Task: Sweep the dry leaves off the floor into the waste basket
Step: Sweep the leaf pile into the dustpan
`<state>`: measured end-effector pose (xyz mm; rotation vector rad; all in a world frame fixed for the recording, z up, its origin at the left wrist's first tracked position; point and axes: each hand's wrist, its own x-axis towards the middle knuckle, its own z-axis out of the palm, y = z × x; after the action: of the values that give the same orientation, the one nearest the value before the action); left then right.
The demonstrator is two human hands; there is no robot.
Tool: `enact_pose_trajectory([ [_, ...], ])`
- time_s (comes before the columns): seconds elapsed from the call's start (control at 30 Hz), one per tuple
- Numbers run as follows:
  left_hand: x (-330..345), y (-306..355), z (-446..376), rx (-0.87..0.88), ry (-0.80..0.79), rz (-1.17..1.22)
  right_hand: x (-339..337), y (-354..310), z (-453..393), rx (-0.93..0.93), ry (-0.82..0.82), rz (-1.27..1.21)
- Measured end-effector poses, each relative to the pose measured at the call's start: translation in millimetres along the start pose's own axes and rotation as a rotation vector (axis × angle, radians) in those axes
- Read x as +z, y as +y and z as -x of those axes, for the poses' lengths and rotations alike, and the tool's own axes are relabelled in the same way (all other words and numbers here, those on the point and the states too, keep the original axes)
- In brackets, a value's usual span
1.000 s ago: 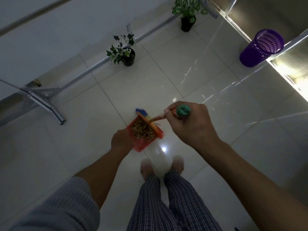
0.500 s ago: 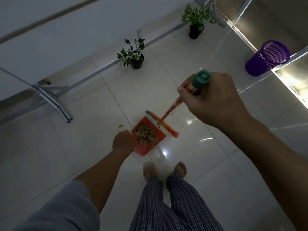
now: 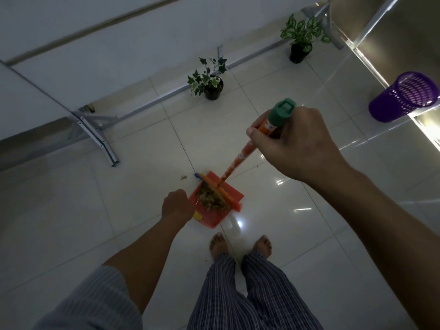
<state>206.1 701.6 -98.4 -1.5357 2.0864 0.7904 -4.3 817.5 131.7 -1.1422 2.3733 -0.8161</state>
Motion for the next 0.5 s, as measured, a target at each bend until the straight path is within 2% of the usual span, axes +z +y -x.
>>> enact_pose_trajectory([
  [0.37,-26,-81,16,-0.186,0.055,0.113,25,-76,-37,-0.237,-0.064,0.018],
  [0.5,-30,-103,25,-0.231,0.095,0.12,42,-86,-47,-0.287,-0.205,-0.004],
])
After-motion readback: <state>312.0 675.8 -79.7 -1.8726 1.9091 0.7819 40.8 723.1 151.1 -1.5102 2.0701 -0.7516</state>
